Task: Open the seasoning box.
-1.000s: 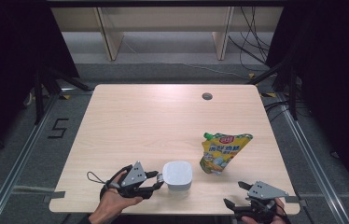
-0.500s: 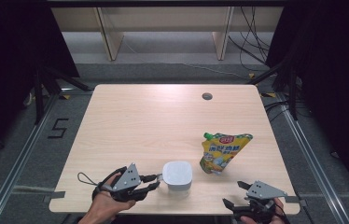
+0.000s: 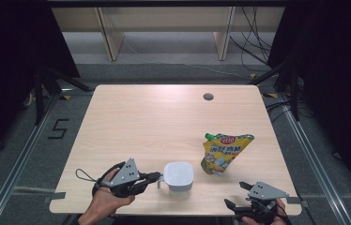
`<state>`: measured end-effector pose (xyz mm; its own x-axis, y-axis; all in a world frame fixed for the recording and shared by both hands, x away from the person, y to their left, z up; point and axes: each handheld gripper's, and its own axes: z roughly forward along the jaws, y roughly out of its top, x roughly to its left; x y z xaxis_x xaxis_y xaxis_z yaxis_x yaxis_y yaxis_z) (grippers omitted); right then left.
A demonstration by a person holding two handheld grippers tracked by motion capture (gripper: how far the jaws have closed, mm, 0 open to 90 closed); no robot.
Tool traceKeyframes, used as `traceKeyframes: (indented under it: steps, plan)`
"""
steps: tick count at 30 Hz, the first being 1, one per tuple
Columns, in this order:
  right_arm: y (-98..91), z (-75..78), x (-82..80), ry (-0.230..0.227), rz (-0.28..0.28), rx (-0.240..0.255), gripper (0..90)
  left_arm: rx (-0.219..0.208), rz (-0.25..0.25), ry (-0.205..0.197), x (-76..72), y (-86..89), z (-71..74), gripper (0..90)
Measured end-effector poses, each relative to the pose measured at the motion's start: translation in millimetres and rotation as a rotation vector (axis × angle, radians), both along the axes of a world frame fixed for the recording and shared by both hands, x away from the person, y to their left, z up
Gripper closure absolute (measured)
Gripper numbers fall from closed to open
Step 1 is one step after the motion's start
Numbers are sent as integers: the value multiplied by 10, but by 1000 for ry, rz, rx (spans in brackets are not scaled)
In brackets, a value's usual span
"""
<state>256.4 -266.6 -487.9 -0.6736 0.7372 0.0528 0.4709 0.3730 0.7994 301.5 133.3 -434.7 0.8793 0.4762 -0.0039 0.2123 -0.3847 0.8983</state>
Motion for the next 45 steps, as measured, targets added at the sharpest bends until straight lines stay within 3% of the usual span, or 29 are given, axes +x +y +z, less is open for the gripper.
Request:
traceKeyframes:
  steps: [1, 2, 6, 14, 15, 16, 19, 22, 24, 28, 29, 30, 31, 32, 33, 34, 35, 40, 41, 45]
  plan:
    - [-15, -2, 22, -38, 11, -18, 188, -9, 0, 4, 4, -22, 11, 890]
    - [-3, -11, 22, -16, 21, -3, 188, -16, 3, 3, 5, -43, 23, 890]
    - [-7, -12, 24, -28, 18, -5, 188, -16, -18, -17, 52, -98, 67, 890]
    - [-6, -12, 24, -28, 19, -5, 188, 0, -17, -11, 105, -153, 34, 891]
    - [12, -10, 1, -10, 3, 11, 188, 7, -1, -4, 98, -152, 27, 891]
    - [2, -3, 7, -21, 8, -9, 188, 0, 1, -2, 102, -150, 20, 890]
    - [-3, 0, 15, -32, 16, -4, 186, -10, 6, 4, 110, -138, 12, 891]
    - [19, 7, 2, -28, 23, 17, 180, -22, 12, 13, 107, -129, -1, 891]
    - [42, 8, 3, -41, 35, 33, 179, -11, -2, -9, 123, -117, 1, 891]
    - [98, 31, 3, -85, 49, 73, 182, -24, 19, 10, 103, -119, -11, 891]
    - [126, 51, -32, -51, 40, 86, 187, -27, 16, 6, 105, -119, -12, 891]
    - [128, 52, 1, -106, 68, 74, 201, -26, 10, 2, 110, -115, -12, 891]
    - [156, 81, -12, -96, 74, 73, 292, -34, 17, 7, 106, -114, -17, 890]
    - [156, 81, -12, -96, 74, 73, 292, -34, 17, 7, 106, -114, -17, 890]
    - [164, 90, 8, -132, 101, 73, 363, -34, 16, 6, 106, -114, -17, 890]
    - [195, 108, -19, -115, 102, 82, 404, -32, 16, 6, 106, -112, -17, 890]
    - [235, 140, 6, -151, 122, 69, 470, -29, 15, 4, 105, -110, -17, 890]
    - [342, 201, 38, -153, 135, 43, 573, -25, 21, 7, 92, -103, -22, 890]
    - [387, 209, 56, -160, 164, 36, 605, -21, 18, -3, 95, -98, -23, 890]
    - [438, 238, 54, -160, 167, 45, 665, -21, 19, -5, 95, -99, -24, 890]
